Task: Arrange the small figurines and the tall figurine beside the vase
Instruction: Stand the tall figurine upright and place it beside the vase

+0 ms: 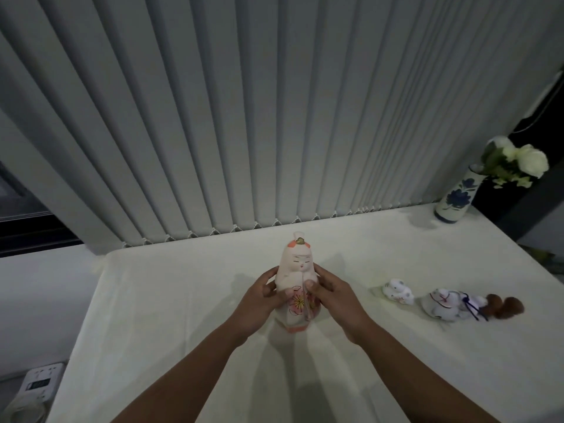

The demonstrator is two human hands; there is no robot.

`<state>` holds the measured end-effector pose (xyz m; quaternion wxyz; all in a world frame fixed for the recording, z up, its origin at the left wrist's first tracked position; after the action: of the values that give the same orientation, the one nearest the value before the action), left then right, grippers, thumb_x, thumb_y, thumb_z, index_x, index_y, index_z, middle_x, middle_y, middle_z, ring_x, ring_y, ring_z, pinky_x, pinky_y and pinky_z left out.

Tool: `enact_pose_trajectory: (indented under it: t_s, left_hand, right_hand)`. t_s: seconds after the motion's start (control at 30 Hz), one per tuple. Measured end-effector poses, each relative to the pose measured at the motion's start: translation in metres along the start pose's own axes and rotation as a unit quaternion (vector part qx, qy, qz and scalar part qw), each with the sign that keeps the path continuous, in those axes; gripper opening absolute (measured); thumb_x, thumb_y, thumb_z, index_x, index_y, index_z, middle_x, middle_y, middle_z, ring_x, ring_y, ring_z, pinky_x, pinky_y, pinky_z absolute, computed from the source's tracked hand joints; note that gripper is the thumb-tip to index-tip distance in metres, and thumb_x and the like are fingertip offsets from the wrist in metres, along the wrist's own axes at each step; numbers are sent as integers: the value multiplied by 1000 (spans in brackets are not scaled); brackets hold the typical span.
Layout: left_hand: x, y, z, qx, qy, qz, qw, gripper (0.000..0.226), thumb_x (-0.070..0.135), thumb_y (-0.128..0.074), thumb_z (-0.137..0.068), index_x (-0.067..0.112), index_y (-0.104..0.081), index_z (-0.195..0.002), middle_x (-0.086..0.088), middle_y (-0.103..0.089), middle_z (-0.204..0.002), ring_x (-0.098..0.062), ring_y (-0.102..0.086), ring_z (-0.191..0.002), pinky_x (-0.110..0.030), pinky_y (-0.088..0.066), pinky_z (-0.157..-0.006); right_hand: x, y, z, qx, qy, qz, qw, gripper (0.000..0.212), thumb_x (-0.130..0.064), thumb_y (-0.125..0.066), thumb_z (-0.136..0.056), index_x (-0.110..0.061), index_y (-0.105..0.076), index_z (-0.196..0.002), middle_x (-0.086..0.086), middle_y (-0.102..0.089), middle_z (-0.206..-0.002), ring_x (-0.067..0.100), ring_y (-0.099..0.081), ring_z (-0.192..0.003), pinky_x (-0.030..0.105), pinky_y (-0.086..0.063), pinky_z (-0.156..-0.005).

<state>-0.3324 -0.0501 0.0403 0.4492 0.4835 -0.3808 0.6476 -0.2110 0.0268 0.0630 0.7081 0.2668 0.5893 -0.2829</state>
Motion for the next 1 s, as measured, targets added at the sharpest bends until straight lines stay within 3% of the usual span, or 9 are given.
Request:
enact_pose_trajectory:
  t_s: [0.2,0.33,0.6,0.73,0.87,1.0]
  left_hand:
    - [18,-48,-33,-47,-11,-10,999,46,15,-65,-86,26,-49,-129,-1,-69,-118,-15,-66,-106,-21,-54,-81]
    - [39,-82,-59,-70,-23,-27,997,41,7,-61,-88,35,-55,-117,10,-69,-112,-4,-65,-103,-14,-52,-78]
    - [47,-120,-106,-77,-14,-51,996,50,2,-61,-87,22,-46,-131,2,-64,-122,1,-63,-102,-13,-52,-80]
    - [43,-130,-120,-75,-8,-49,996,56,-1,-61,-86,15,-40,-135,-6,-59,-129,-8,-60,-111,-18,-53,-86]
    - [41,-139,-131,-79,-7,-60,995,55,-3,-61,-85,20,-42,-132,-5,-57,-133,-15,-57,-119,-29,-49,-99]
    - [36,-143,-136,-74,-2,-68,995,54,-5,-59,-86,21,-42,-130,-5,-57,-133,-16,-56,-120,-29,-48,-98]
  right_hand:
    - [0,58,-6,34,-8,-15,999,36,-17,-60,-92,-32,-59,-125,-2,-72,-113,14,-68,-104,30,-55,-88]
    - [2,103,-14,80,-16,-21,996,37,-12,-64,-89,-23,-57,-125,5,-71,-113,18,-68,-103,28,-56,-83]
    - [3,161,-36,97,-30,11,995,37,-12,-64,-88,-23,-53,-122,5,-68,-113,19,-66,-102,25,-52,-76]
    - [4,173,-43,85,-27,30,996,39,-10,-64,-89,-20,-49,-123,3,-64,-114,14,-64,-100,20,-53,-75]
    - [9,185,-48,84,-26,29,996,39,-9,-66,-87,-19,-48,-121,6,-63,-114,21,-63,-102,17,-52,-70]
    - [12,191,-50,74,-24,33,996,39,-9,-67,-86,-19,-47,-119,6,-62,-112,18,-63,-97,13,-52,-66]
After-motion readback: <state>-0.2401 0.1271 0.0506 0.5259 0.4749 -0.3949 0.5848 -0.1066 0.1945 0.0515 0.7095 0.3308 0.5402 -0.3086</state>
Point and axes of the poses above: each hand's wrist, its own z-axis away from the middle knuckle, its own y-axis out of the back of the hand, x = y × z, the point moved 9 cm from there along -z, towards the middle knuckle
